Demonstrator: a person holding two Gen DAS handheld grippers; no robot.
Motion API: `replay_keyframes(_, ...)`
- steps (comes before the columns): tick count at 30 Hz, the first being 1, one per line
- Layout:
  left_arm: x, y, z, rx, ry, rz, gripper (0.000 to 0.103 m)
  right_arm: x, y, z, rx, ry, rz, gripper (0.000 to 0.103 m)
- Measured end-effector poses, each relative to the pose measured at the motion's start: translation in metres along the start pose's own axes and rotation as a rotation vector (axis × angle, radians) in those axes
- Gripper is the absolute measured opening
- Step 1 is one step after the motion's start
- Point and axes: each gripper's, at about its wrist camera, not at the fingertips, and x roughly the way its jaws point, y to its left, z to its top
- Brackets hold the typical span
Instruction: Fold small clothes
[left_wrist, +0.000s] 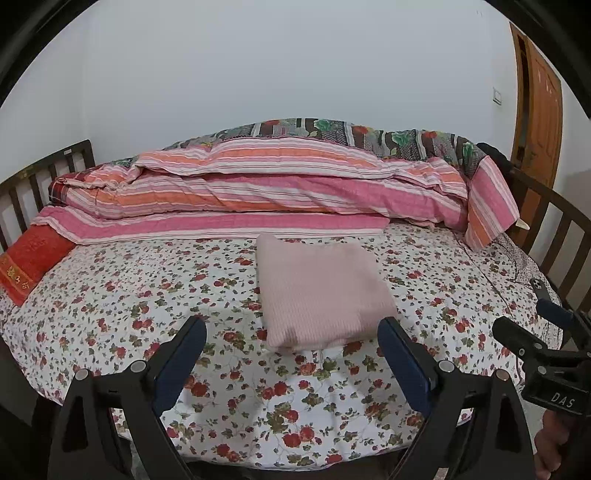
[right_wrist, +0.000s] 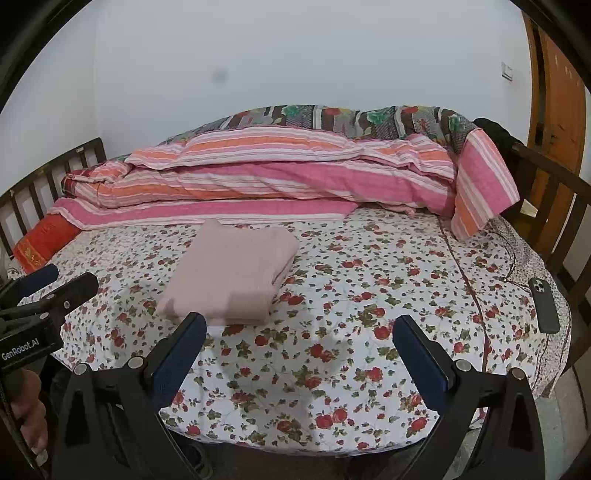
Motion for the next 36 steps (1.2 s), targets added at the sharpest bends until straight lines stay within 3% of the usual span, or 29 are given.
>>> replay_keyframes(36,0.002,0.0019,-0.0039,0.014,0.003,0.022,0.094,-0.0043,-0.0091,0.0003,0.021,-0.007,-0.025,0.099)
